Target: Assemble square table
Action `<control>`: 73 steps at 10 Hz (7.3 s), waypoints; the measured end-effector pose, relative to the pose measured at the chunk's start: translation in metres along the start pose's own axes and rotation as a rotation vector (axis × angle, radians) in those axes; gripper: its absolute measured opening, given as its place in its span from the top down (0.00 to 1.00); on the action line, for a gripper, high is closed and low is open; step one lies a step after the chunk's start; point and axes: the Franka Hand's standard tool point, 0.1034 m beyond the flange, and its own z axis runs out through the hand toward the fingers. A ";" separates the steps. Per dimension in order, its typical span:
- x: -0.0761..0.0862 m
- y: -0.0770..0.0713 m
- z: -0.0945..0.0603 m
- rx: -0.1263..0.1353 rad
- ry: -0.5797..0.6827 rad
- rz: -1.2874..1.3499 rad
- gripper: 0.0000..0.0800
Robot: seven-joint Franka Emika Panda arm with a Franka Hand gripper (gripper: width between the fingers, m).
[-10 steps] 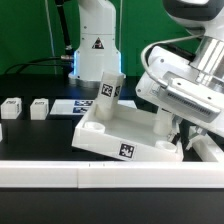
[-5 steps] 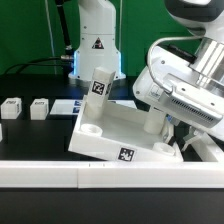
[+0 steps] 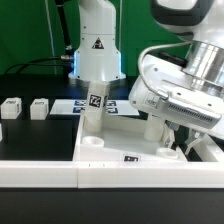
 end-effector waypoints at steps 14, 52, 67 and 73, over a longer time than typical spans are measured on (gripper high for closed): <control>-0.003 0.016 -0.012 -0.143 -0.018 0.039 0.91; 0.045 -0.190 -0.119 0.223 0.010 0.997 0.19; 0.156 -0.271 -0.062 0.441 0.011 2.524 0.19; 0.146 -0.251 -0.047 0.683 0.155 2.943 0.19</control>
Offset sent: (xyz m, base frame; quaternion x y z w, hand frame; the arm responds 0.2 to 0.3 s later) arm 0.0000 0.0000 0.0000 0.0000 0.0000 0.0000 1.0000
